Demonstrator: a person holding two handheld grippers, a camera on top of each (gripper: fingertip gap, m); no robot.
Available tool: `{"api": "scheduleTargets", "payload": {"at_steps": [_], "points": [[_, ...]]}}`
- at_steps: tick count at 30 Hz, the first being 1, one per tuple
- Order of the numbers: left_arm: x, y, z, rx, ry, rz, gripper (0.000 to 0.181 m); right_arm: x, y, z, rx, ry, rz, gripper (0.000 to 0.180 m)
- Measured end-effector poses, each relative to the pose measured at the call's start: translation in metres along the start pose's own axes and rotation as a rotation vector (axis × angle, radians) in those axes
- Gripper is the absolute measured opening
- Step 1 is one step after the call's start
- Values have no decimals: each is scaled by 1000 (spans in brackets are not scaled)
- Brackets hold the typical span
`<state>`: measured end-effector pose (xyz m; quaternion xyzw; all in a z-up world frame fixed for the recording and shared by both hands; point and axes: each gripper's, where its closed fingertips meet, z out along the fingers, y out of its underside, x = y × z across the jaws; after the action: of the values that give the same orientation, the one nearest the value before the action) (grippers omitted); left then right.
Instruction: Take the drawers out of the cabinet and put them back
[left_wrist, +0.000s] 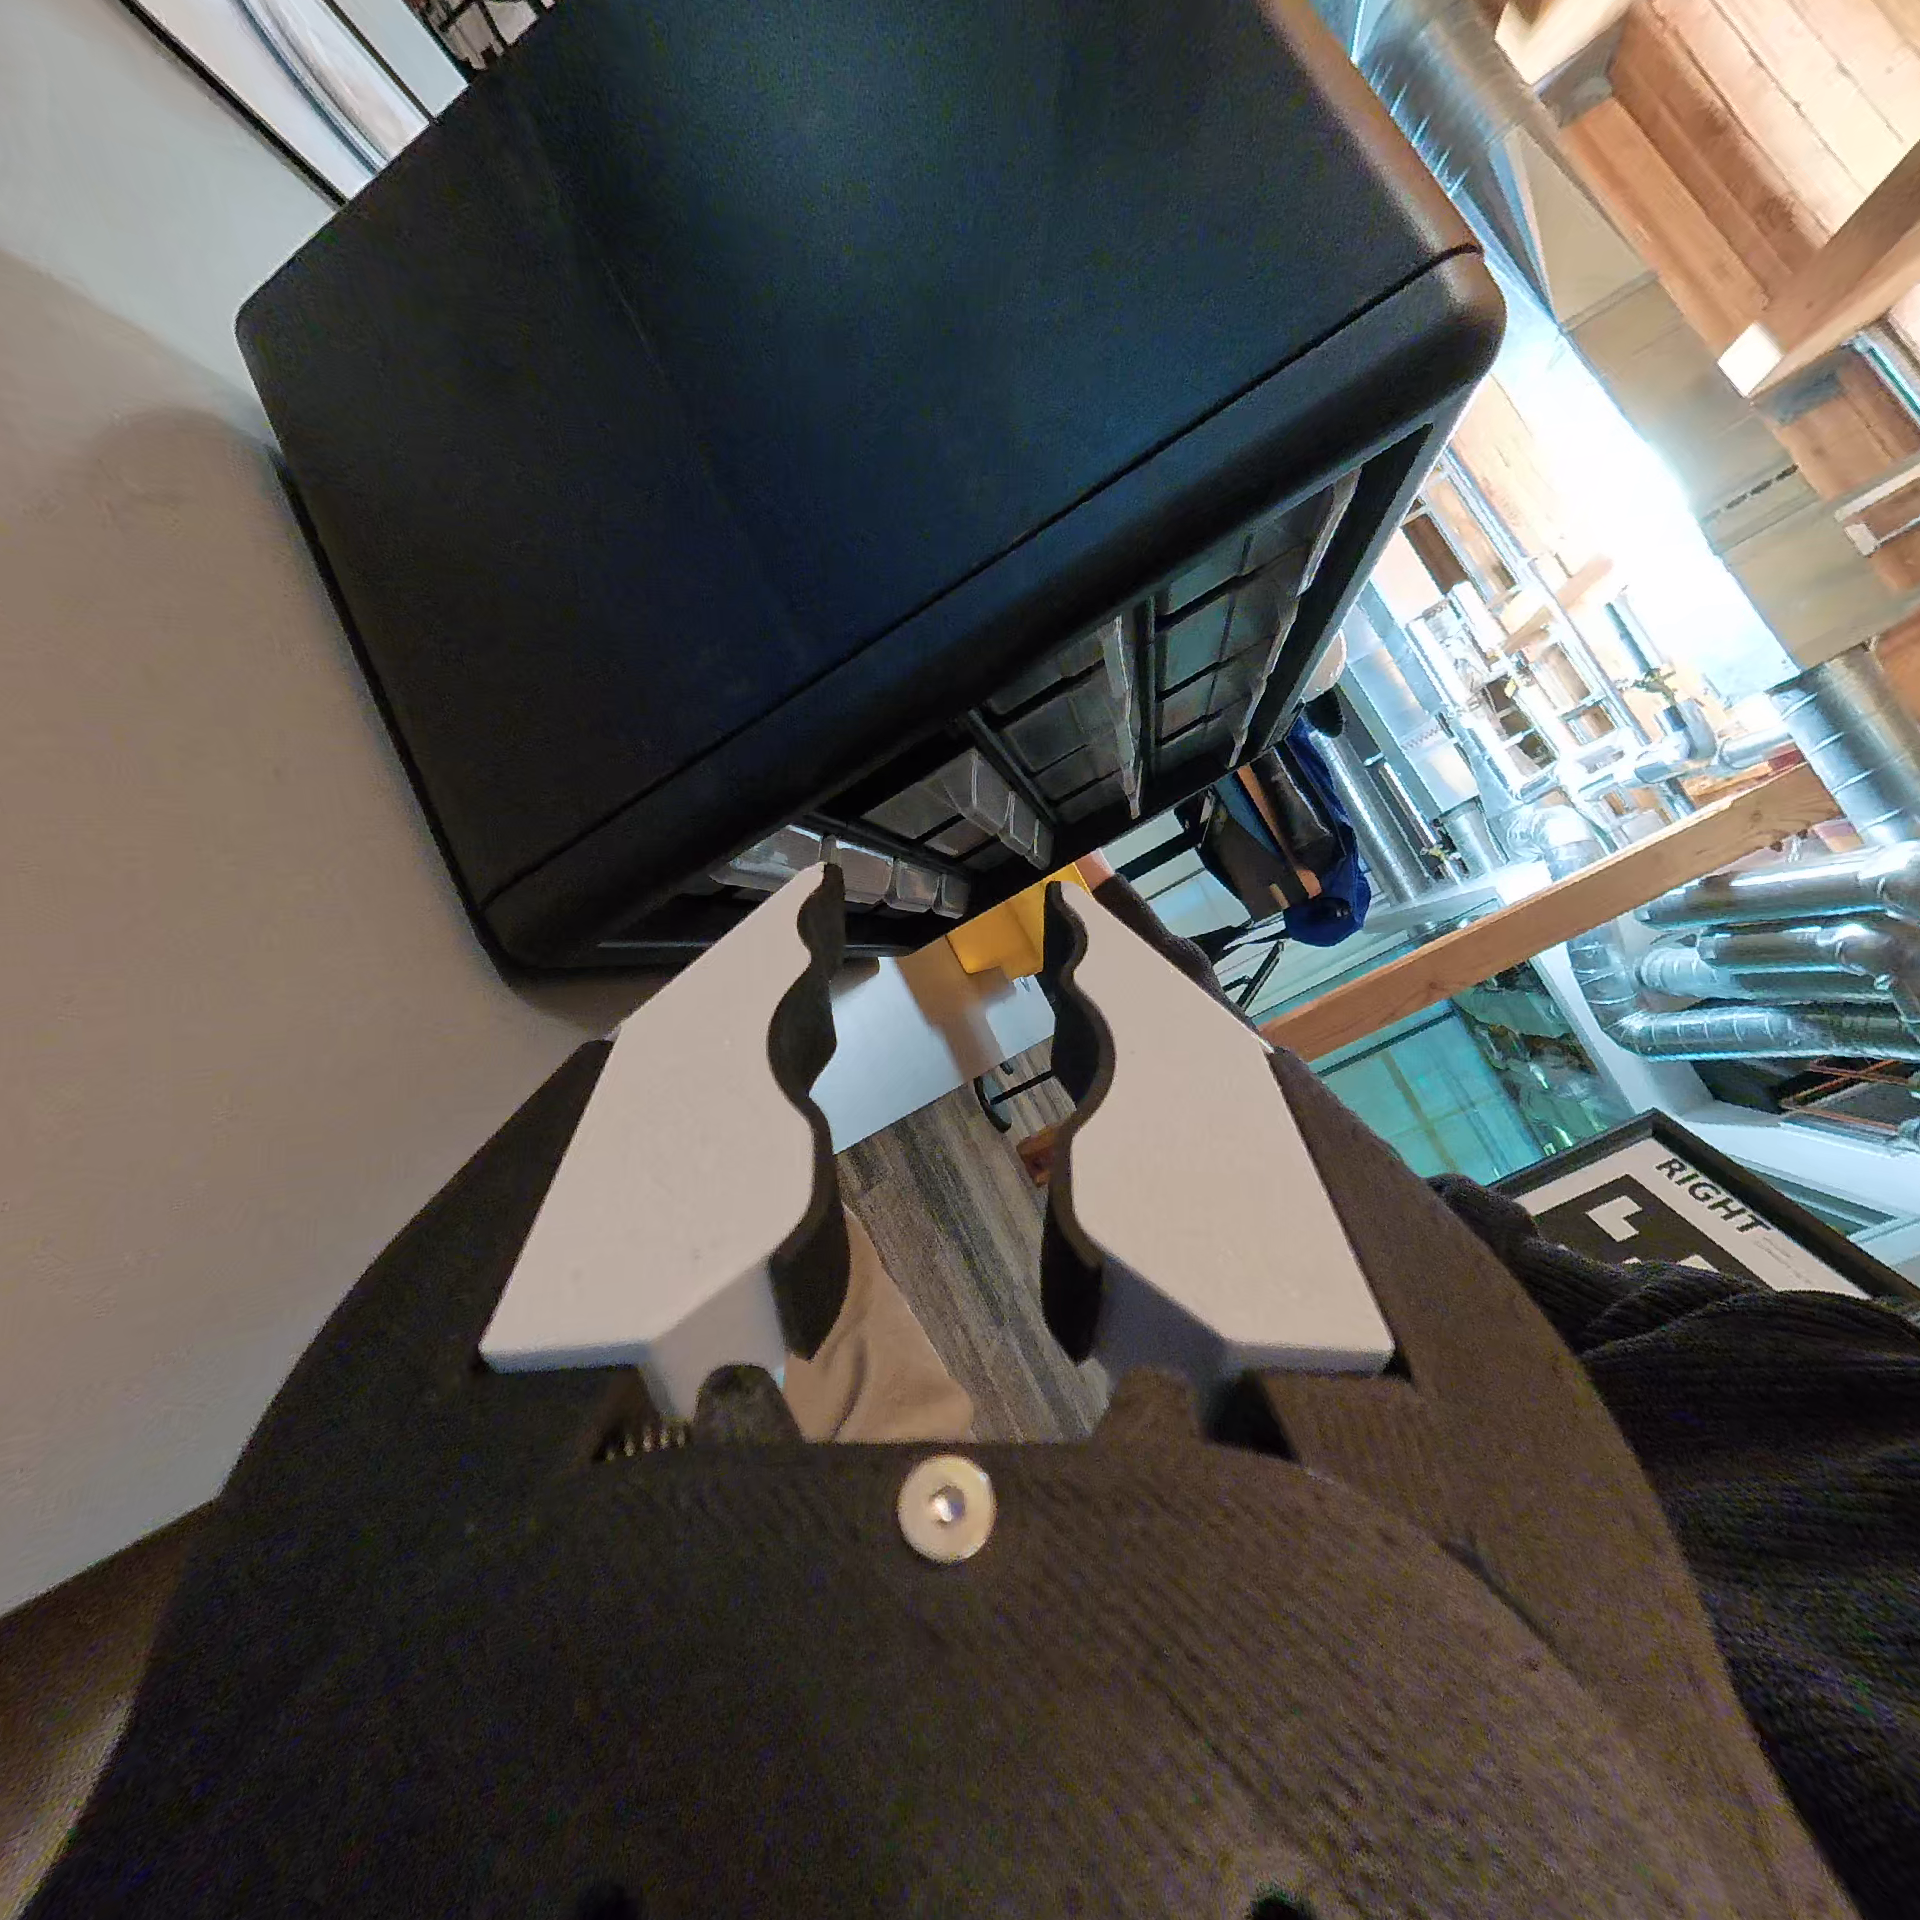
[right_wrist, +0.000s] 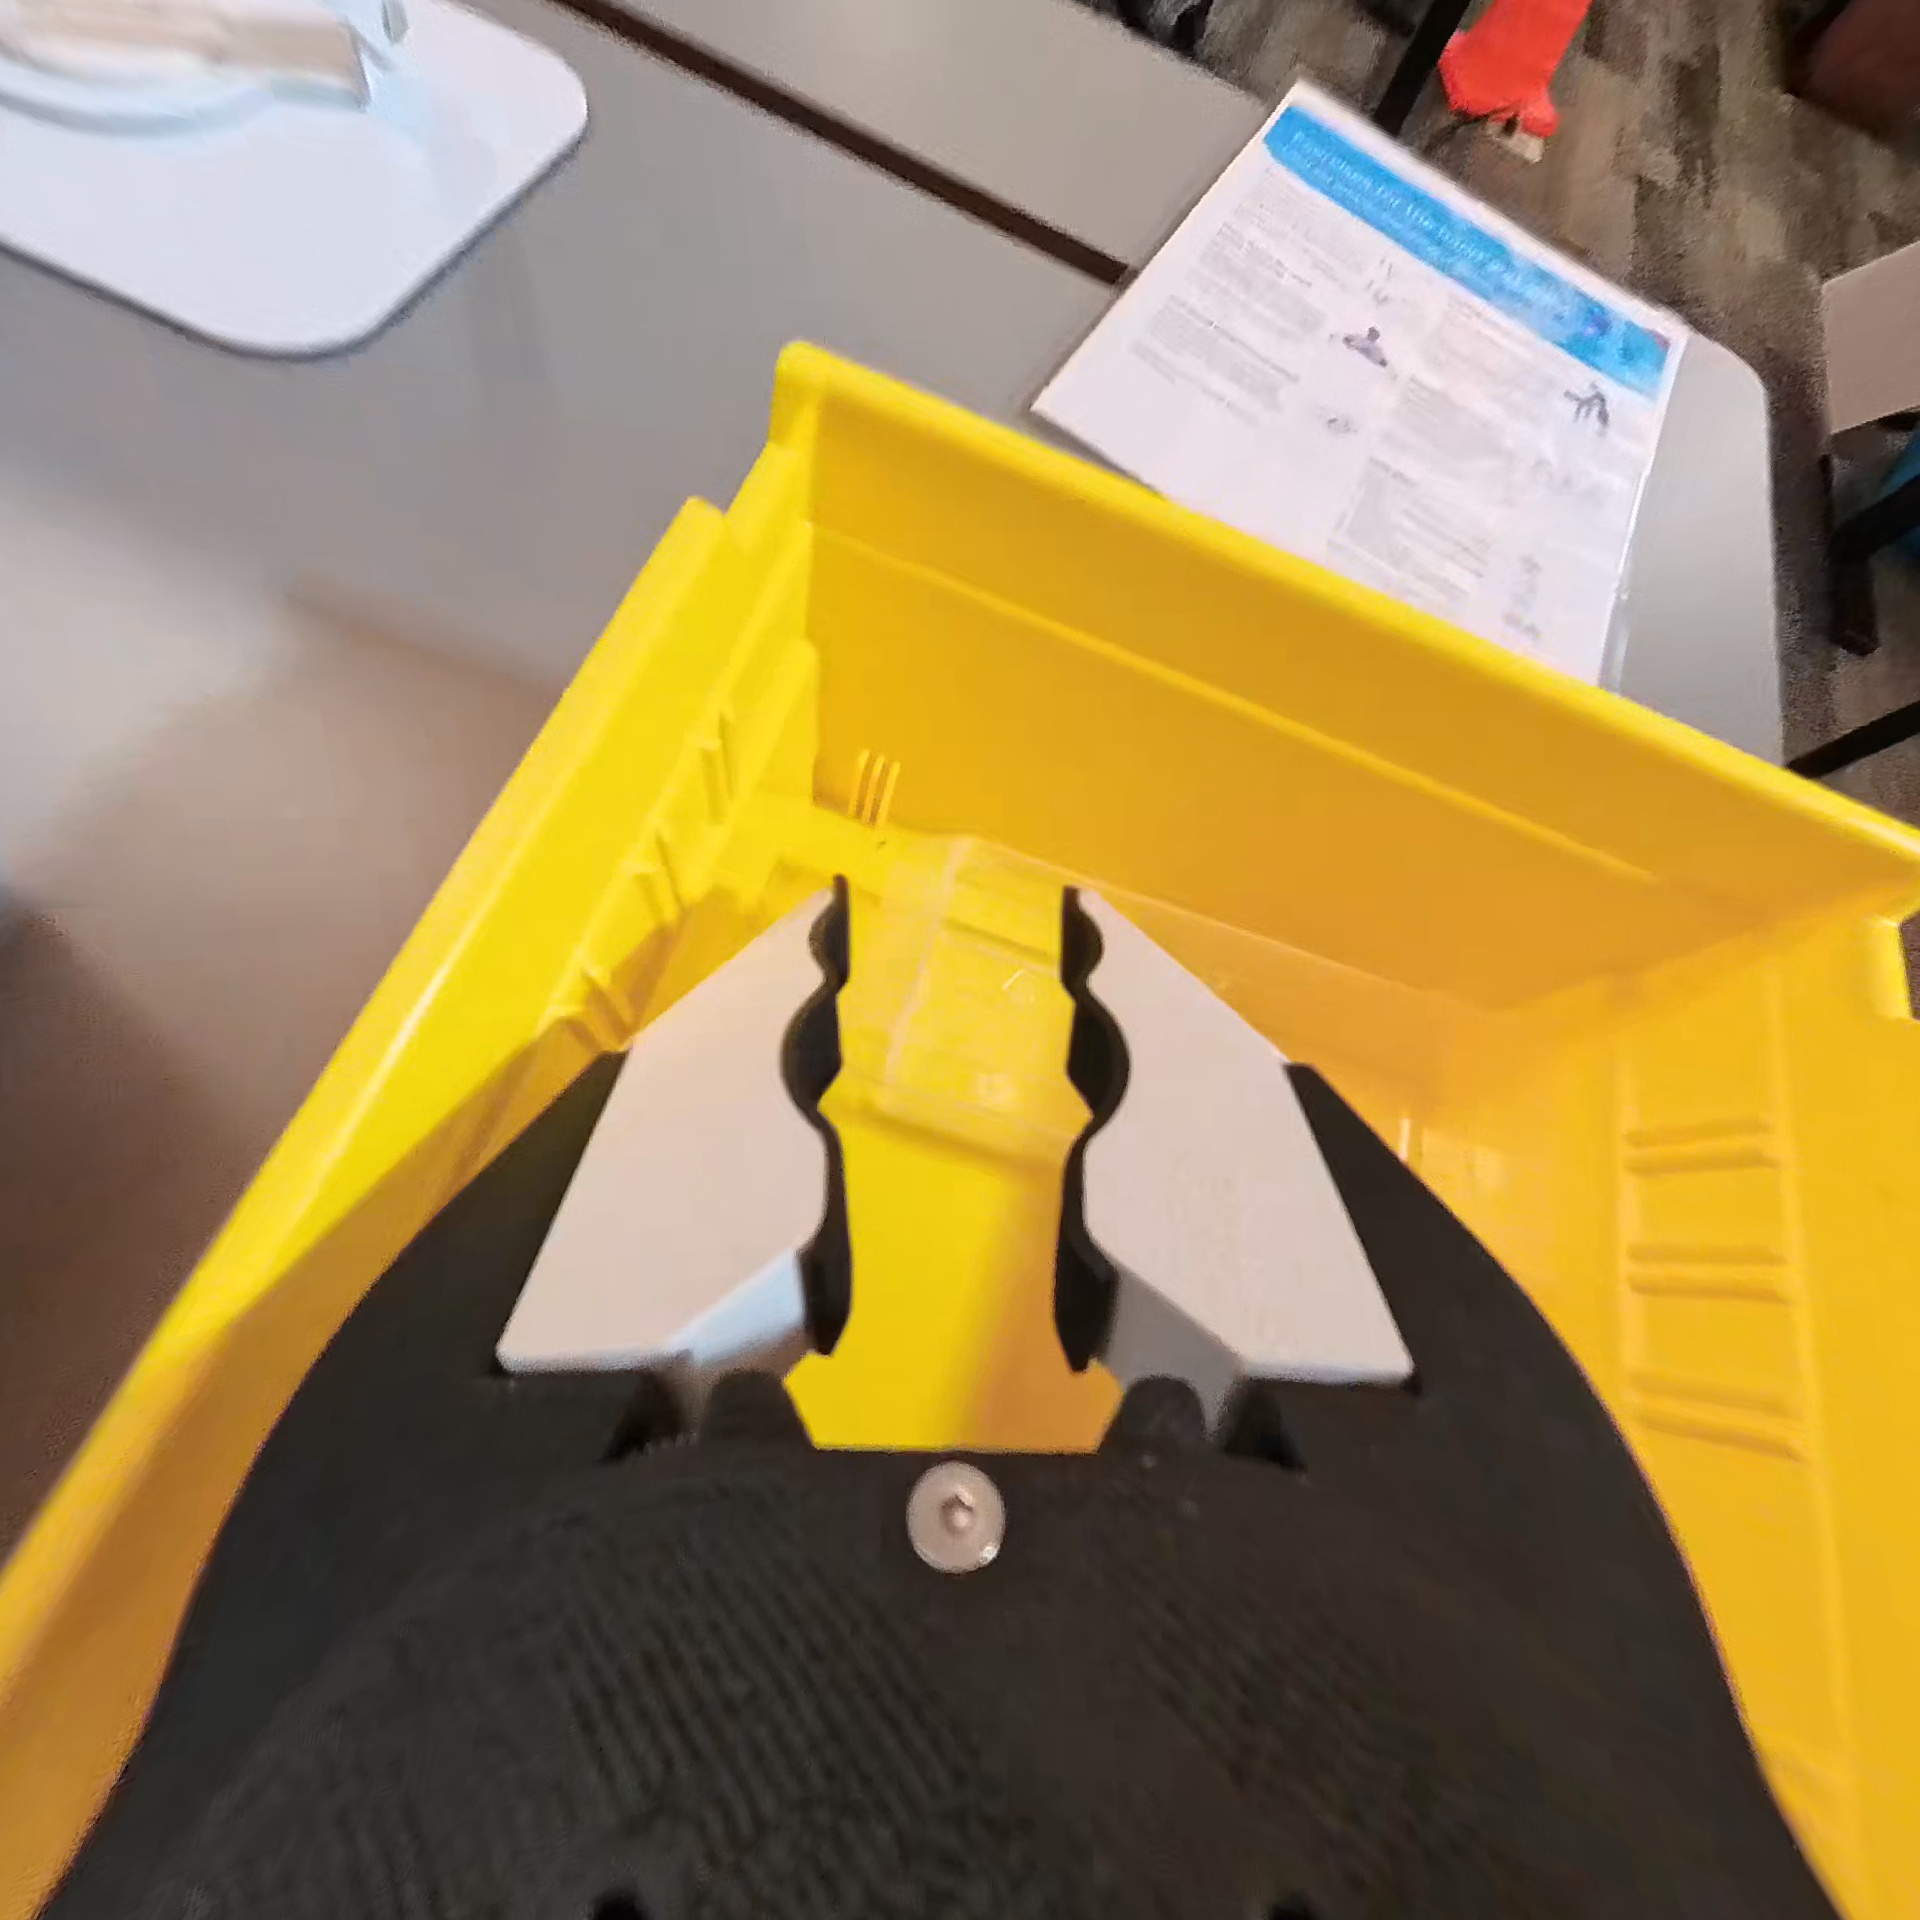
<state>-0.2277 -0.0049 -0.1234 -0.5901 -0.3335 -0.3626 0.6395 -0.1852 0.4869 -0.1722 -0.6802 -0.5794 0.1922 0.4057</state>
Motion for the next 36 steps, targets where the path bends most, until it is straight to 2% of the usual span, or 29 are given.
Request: {"api": "scheduleTargets", "payload": {"at_steps": [3,6,8,11,13,14,16,19,23,27,31,34,36], "points": [[0,-1,-1,4,-3,7,35,3,-20,-20,99,-9,102,54],[2,1,1,-6,-7,27,35,6,-55,-70,271,26,157,50],[4,4,3,-19,-12,55,35,-8,-84,-120,441,16,148,41],[6,12,8,-51,-18,93,35,-55,-116,-214,811,-29,65,4],[8,20,13,-68,-14,90,36,-97,-116,-267,1020,-91,22,0],[10,23,15,-69,-10,90,35,-119,-110,-280,1060,-135,30,0],[15,25,18,-42,-10,120,33,-164,-89,-281,1030,-256,82,0],[21,25,25,-2,-58,274,32,-236,-52,-256,891,-457,153,0],[23,38,50,-35,-84,373,31,-303,-27,-233,688,-656,84,11],[15,54,78,-87,-117,416,26,-326,-22,-235,658,-707,17,12],[8,43,90,-23,-123,307,23,-335,-17,-238,654,-746,-5,12],[12,31,94,50,-63,228,21,-337,-15,-233,639,-761,-14,13],[9,28,94,85,-48,164,10,-337,-12,-228,621,-771,-17,13]]}}
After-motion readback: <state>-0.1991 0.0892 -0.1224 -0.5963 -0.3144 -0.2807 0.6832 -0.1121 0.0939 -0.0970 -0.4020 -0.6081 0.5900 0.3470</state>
